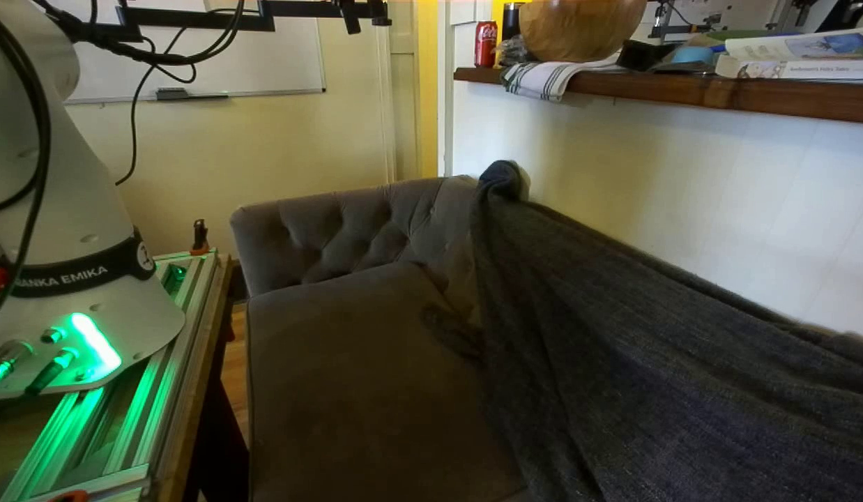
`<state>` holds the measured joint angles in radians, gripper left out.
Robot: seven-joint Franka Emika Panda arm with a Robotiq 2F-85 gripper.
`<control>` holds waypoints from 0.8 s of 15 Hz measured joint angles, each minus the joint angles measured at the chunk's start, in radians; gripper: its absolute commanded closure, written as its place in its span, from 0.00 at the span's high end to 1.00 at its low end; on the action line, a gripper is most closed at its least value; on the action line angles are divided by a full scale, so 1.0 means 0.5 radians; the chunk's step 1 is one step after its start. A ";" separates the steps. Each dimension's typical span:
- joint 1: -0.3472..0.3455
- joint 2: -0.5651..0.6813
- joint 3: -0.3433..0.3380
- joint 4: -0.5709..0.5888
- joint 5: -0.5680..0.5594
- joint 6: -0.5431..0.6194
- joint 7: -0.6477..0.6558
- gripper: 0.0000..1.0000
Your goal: Pull the fleece slightly to the left
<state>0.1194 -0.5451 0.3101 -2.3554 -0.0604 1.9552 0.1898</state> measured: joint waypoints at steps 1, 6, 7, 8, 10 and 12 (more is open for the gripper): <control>0.000 0.000 0.000 0.000 0.000 0.000 0.000 1.00; 0.003 0.001 -0.003 0.000 0.000 0.000 0.001 1.00; 0.000 0.012 -0.009 0.000 -0.005 0.002 0.015 1.00; -0.007 0.043 -0.023 -0.002 -0.006 0.024 0.027 1.00; -0.037 0.169 -0.064 -0.002 -0.006 0.138 0.048 1.00; -0.064 0.347 -0.114 0.000 -0.005 0.297 0.052 1.00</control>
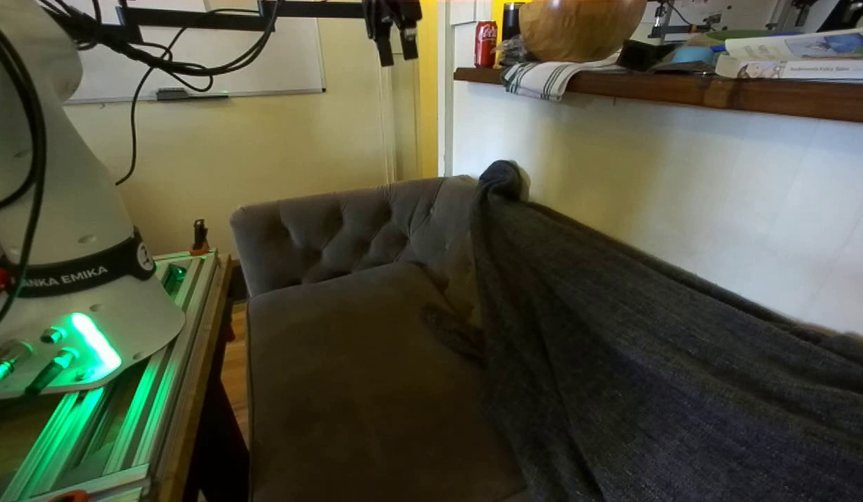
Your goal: Pull the fleece slightly to the left
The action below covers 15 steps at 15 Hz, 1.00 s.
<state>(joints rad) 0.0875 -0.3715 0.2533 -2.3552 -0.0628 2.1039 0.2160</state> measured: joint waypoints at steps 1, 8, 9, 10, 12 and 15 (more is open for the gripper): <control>-0.008 0.093 -0.026 0.002 0.000 0.091 0.000 1.00; 0.007 0.684 -0.191 -0.003 0.370 0.724 -0.231 1.00; 0.014 0.759 -0.197 -0.004 0.493 0.803 -0.313 1.00; 0.019 0.836 -0.197 -0.005 0.627 0.879 -0.409 1.00; 0.020 0.979 -0.183 -0.006 0.916 1.019 -0.607 1.00; -0.007 1.168 -0.133 0.003 1.273 1.122 -0.841 1.00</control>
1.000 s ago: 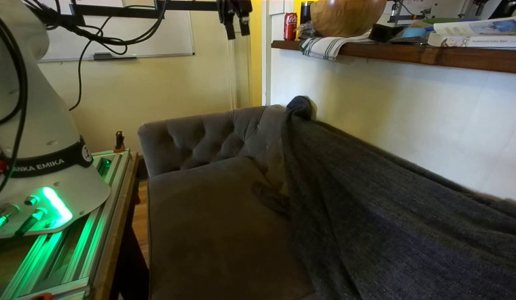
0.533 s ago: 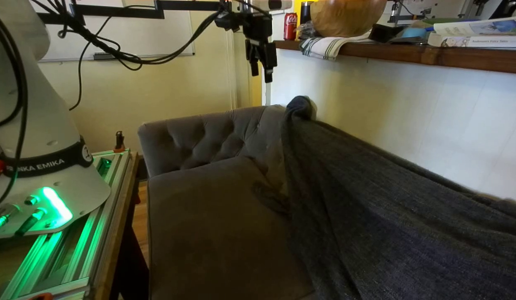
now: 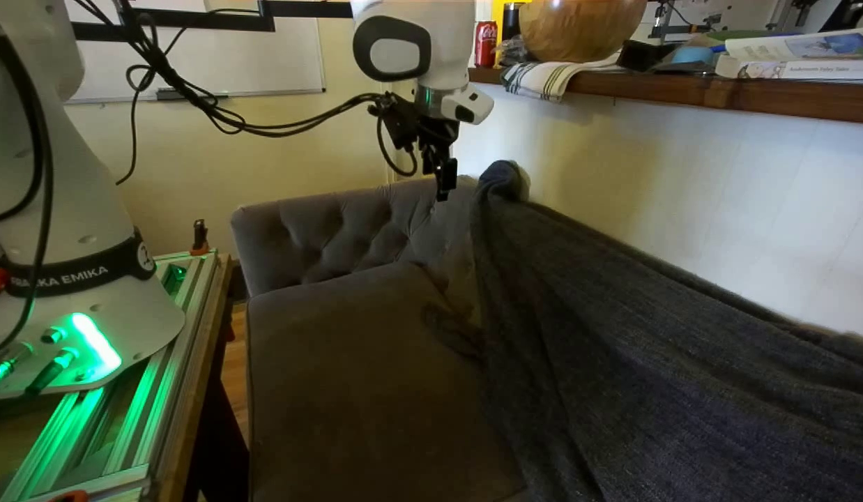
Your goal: Pull the fleece slightly to the left
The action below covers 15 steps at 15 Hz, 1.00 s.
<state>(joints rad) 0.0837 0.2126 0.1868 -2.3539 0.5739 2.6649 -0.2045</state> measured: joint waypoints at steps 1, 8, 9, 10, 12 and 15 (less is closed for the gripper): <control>-0.009 0.042 0.009 0.003 0.027 0.000 -0.011 1.00; -0.036 0.108 0.026 0.042 0.038 0.010 -0.012 1.00; -0.051 0.159 0.035 0.074 0.076 0.026 -0.017 1.00; -0.075 0.238 0.053 0.122 0.141 0.048 -0.042 1.00; -0.133 0.461 0.090 0.247 0.261 0.126 -0.088 1.00; -0.214 0.837 0.123 0.441 0.316 0.231 -0.098 1.00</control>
<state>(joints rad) -0.0233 0.6311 0.2483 -2.1336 0.7319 2.7803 -0.2536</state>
